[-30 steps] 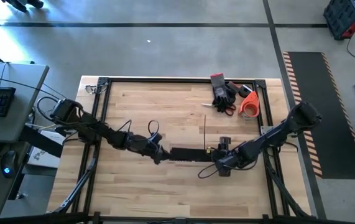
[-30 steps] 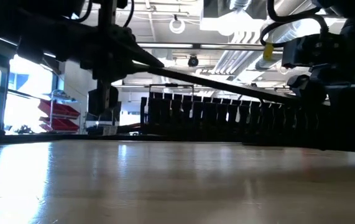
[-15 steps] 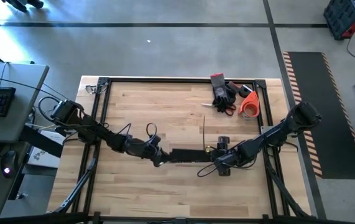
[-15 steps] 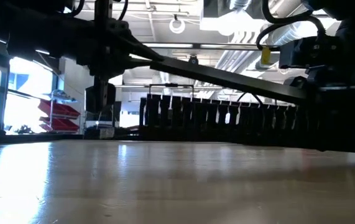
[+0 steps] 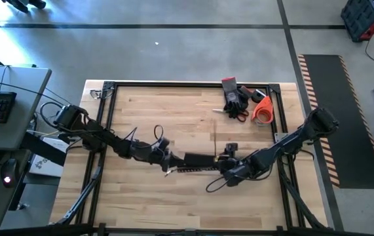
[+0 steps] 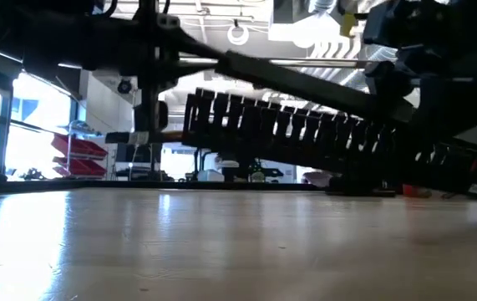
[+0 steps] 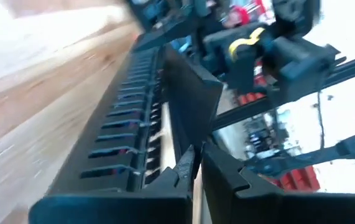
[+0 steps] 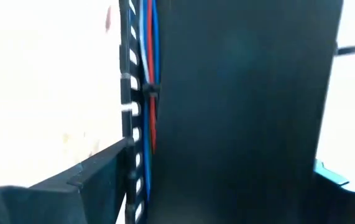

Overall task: Ziptie cables
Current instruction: Close the black cable duct with the black cable duct cover

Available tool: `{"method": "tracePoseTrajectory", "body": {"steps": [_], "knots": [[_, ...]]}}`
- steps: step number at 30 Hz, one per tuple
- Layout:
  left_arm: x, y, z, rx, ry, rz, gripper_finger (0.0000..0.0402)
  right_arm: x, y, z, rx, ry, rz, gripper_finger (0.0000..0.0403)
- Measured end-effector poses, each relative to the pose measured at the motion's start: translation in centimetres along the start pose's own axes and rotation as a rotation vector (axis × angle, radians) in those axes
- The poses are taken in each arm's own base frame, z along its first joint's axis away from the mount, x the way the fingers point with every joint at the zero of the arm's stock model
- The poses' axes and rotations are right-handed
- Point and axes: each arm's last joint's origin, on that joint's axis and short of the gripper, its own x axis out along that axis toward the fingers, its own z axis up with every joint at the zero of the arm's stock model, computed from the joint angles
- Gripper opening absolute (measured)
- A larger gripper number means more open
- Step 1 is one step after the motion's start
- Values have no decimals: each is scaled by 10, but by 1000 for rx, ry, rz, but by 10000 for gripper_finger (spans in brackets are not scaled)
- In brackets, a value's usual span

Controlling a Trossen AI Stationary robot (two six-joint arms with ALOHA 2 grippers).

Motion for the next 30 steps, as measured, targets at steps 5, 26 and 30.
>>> {"method": "tracePoseTrajectory", "body": {"steps": [5,26,30], "knots": [[-1,-11,6,33,-77,-105,0,4,-1,3,14,-62,7,318],[0,3,6,155,-105,52,0,-21,-9,37,4,-88,-47,318],[0,4,8,187,-111,61,0,-17,-11,37,19,-99,-49,318]]}}
